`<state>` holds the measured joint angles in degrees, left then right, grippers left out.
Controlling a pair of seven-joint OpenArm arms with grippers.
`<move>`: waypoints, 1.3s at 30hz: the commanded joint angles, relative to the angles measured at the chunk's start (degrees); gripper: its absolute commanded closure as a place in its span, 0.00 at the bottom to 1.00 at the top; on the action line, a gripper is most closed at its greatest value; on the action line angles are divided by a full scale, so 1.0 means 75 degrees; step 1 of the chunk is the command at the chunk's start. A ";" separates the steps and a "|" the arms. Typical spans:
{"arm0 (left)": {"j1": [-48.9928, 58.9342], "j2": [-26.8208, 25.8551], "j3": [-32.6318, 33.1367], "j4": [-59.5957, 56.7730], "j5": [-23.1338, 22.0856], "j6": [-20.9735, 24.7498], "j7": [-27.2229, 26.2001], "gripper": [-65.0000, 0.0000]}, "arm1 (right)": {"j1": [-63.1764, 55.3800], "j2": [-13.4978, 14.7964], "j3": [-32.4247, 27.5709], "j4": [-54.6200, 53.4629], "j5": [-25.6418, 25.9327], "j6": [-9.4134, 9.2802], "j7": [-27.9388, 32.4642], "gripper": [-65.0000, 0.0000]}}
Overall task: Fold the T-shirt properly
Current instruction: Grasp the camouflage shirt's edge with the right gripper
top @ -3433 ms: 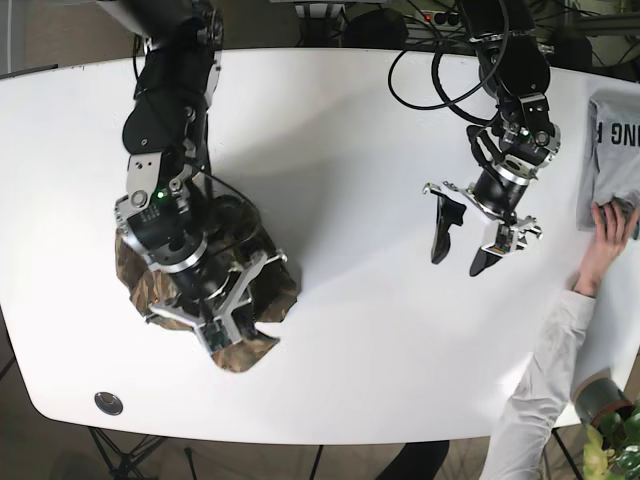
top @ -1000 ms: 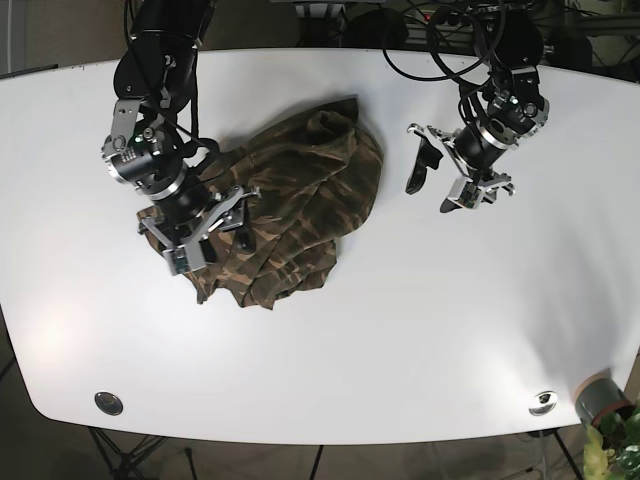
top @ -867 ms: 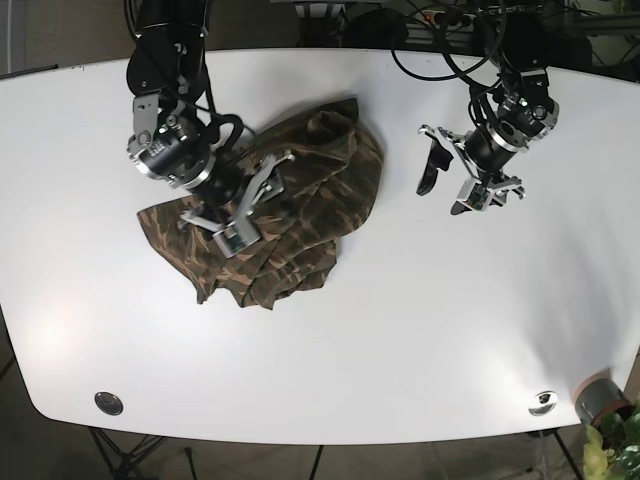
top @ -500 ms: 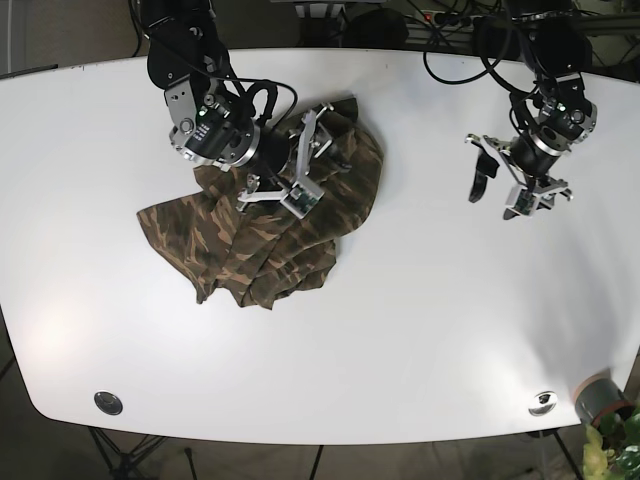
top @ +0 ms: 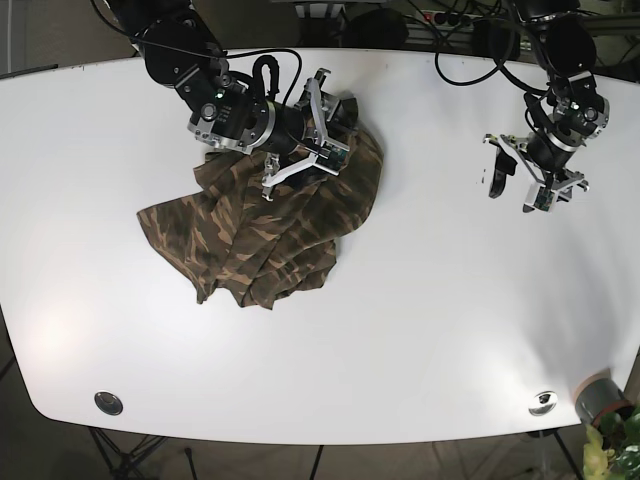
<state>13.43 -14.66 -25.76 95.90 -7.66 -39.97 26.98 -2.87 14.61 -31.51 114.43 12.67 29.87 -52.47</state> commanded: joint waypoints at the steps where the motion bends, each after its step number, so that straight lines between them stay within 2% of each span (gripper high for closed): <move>1: -0.0050 -0.0115 -0.0029 0.0113 -0.0133 -0.0005 -0.0193 0.47 | 0.0049 -0.0032 -0.0259 0.0115 -0.0640 0.0021 0.0285 0.43; 4: -0.0050 -0.0115 -0.0018 0.0113 -0.0133 -0.0005 -0.0193 0.47 | 0.0037 -0.0055 -0.0587 0.0104 -0.1531 0.0103 0.0355 0.43; 7: -0.0062 -0.0115 -0.0018 0.0113 -0.0133 -0.0005 -0.0193 0.47 | 0.0014 -0.0055 -0.0892 0.0104 -0.2070 0.0114 0.0449 0.43; 16: -0.0050 -0.0115 -0.0018 0.0113 -0.0133 -0.0005 -0.0193 0.47 | 0.0061 0.0003 -0.0939 0.0022 -0.2257 0.0021 0.0707 0.44; 24: -0.0038 -0.0103 -0.0018 0.0113 -0.0133 -0.0005 -0.0193 0.47 | 0.0049 -0.0055 -0.0716 -0.0635 -0.3301 0.0032 0.1258 0.44; 35: -0.0038 -0.0103 -0.0018 0.0113 -0.0133 -0.0005 -0.0193 0.47 | 0.0284 -0.0055 -0.0681 -0.1057 -0.3418 0.0032 0.1328 0.44; 37: -0.0038 -0.0103 -0.0018 0.0113 -0.0133 -0.0005 -0.0193 0.47 | 0.0284 -0.0055 -0.0681 -0.1057 -0.3418 0.0032 0.1328 0.46; 39: -0.0038 -0.0103 -0.0018 0.0113 -0.0133 -0.0005 -0.0193 0.47 | 0.0284 -0.0067 -0.0693 -0.1092 -0.3418 0.0032 0.1328 0.53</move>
<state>13.52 -14.66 -25.71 95.81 -7.77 -39.97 27.00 -1.28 14.28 -36.71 105.58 -13.30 30.26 -43.59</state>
